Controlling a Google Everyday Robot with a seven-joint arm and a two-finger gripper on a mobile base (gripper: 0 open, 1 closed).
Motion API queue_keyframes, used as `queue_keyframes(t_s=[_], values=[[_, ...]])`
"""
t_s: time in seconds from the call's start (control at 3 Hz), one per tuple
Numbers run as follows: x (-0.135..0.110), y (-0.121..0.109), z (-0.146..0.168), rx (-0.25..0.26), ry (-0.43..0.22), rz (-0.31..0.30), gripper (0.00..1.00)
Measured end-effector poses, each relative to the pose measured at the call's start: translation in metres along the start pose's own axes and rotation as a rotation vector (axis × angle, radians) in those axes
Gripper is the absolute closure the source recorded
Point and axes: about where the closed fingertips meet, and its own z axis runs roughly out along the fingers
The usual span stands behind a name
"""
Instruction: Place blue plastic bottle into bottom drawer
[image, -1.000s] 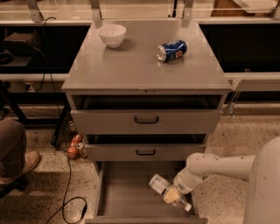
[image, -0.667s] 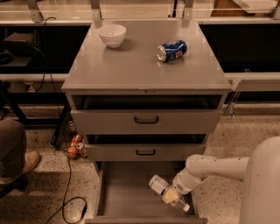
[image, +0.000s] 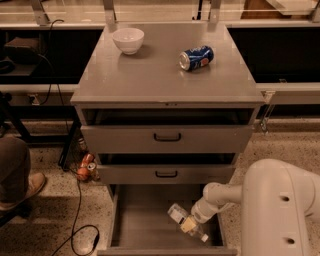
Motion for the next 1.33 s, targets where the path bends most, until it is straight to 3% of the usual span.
queue_keyframes(t_s=[0.67,1.33], values=[[-0.045,-0.041,0.062,0.008,-0.084,0.032,1.00],[-0.038,-0.056,0.072,0.029,-0.042,0.040,1.00]])
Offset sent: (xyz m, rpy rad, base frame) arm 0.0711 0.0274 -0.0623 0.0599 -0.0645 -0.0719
